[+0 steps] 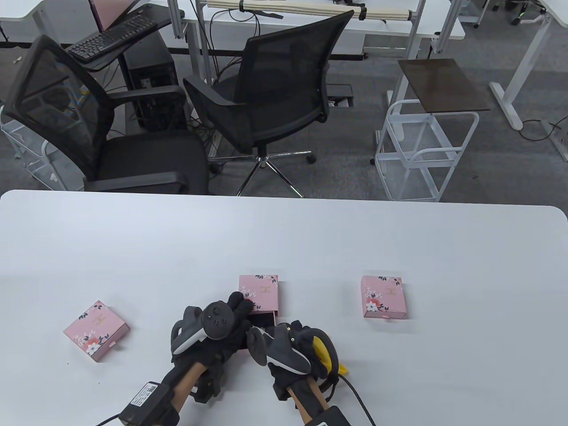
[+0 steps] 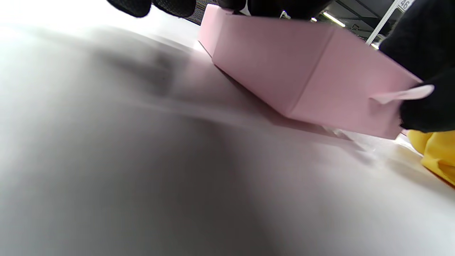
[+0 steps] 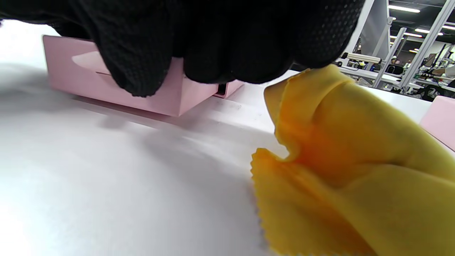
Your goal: Dust necklace
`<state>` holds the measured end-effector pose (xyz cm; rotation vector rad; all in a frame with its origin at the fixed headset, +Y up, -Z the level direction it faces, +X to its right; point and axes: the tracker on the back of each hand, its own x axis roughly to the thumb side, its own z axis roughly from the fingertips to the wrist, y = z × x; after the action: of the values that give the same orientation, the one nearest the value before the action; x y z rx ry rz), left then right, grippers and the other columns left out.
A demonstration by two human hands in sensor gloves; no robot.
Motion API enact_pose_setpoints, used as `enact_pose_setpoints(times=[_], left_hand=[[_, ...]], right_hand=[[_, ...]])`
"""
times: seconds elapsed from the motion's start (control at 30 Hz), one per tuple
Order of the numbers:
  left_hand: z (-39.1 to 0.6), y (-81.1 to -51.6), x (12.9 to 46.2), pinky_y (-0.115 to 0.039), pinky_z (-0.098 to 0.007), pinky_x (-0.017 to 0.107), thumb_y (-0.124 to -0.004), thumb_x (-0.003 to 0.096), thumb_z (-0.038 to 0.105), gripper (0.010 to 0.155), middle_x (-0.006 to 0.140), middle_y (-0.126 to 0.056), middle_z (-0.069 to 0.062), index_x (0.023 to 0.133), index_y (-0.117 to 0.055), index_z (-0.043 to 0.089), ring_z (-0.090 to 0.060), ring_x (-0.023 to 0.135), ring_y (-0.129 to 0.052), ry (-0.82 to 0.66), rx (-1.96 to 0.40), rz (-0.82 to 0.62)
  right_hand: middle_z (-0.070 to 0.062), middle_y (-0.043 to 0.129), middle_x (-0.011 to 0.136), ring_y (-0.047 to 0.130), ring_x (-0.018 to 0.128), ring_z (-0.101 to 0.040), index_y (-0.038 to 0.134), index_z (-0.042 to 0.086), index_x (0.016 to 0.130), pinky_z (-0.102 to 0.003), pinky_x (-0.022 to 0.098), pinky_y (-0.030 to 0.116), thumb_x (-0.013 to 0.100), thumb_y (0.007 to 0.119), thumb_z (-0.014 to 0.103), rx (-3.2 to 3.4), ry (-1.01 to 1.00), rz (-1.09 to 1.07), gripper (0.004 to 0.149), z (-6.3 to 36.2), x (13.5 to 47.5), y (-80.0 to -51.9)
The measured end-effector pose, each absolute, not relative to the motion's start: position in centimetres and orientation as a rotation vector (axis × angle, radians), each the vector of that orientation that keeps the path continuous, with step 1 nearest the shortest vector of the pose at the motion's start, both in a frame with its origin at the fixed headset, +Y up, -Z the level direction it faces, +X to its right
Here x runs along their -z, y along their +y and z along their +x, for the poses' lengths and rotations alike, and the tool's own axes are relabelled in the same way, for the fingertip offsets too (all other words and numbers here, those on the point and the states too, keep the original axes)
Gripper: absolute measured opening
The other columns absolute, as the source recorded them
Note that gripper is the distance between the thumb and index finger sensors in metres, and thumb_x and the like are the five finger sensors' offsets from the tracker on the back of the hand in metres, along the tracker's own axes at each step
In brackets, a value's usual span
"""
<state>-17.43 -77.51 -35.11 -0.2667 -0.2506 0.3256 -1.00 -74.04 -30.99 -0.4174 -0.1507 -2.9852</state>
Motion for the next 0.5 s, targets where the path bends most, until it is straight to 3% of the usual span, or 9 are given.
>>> enact_pose_setpoints(times=[0.5], left_hand=[[-17.71, -77.59, 35.23, -0.046, -0.060, 0.078, -0.055, 0.0647, 0.046, 0.055, 0.129, -0.030, 0.007, 0.118, -0.044, 0.035, -0.035, 0.111, -0.039, -0.247, -0.348, -0.268]], right_hand=[[-0.013, 0.089, 0.080, 0.088, 0.066, -0.037, 0.079, 0.019, 0.090, -0.053, 0.059, 0.073, 0.056, 0.090, 0.037, 3.004, -0.088, -0.386, 0.040, -0.63, 30.98, -73.91]])
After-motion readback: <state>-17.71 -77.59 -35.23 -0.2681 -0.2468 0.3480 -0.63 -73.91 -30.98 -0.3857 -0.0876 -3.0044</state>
